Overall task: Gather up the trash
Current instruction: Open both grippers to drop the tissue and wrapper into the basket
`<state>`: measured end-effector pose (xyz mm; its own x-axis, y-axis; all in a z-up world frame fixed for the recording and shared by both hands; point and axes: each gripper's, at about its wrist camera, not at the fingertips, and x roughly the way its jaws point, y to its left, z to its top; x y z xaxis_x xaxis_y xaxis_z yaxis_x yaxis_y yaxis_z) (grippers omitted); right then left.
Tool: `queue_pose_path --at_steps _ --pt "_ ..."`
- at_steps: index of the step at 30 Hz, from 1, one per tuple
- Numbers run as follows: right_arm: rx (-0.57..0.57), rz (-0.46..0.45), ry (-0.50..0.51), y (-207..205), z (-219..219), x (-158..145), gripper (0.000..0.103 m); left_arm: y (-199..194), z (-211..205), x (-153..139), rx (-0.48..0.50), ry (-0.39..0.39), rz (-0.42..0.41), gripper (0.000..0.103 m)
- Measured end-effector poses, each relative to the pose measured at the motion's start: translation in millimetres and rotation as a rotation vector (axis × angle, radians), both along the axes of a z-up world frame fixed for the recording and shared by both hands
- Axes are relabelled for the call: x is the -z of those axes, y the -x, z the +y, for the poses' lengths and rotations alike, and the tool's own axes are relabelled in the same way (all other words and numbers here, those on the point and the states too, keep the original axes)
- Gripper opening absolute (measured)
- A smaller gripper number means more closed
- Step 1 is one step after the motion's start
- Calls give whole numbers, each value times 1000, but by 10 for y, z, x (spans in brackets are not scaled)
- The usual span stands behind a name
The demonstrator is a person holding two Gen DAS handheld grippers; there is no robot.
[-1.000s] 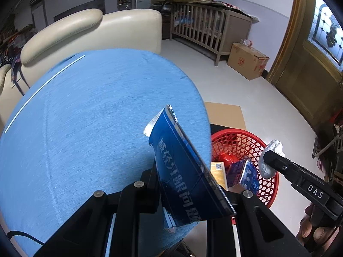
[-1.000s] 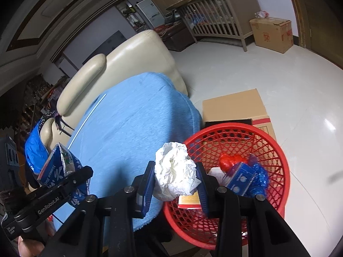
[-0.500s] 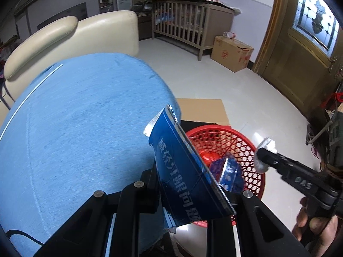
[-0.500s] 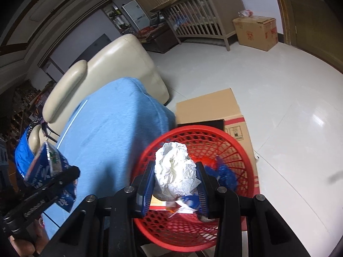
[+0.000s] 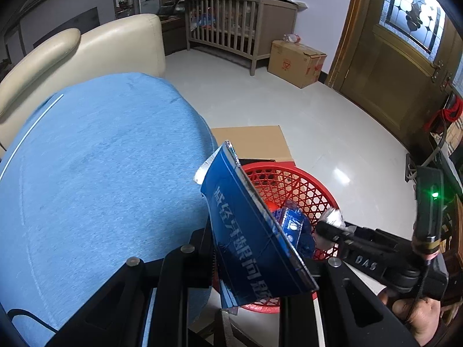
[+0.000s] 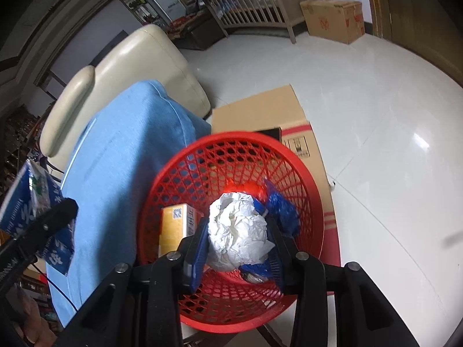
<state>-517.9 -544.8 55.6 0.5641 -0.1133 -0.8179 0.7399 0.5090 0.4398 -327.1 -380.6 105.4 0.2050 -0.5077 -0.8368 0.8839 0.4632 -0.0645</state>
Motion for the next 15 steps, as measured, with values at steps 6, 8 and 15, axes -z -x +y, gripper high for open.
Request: queue_pose_path --at_steps 6,8,15 --pt "44 -27 -28 106 -64 12 68 53 -98 44 27 -6 13 21" --pt "67 -51 -21 163 -97 -59 68 69 -130 49 39 -4 21 21" --pt "115 -126 8 341 -151 -322 70 157 -338 154 81 -29 29 22"
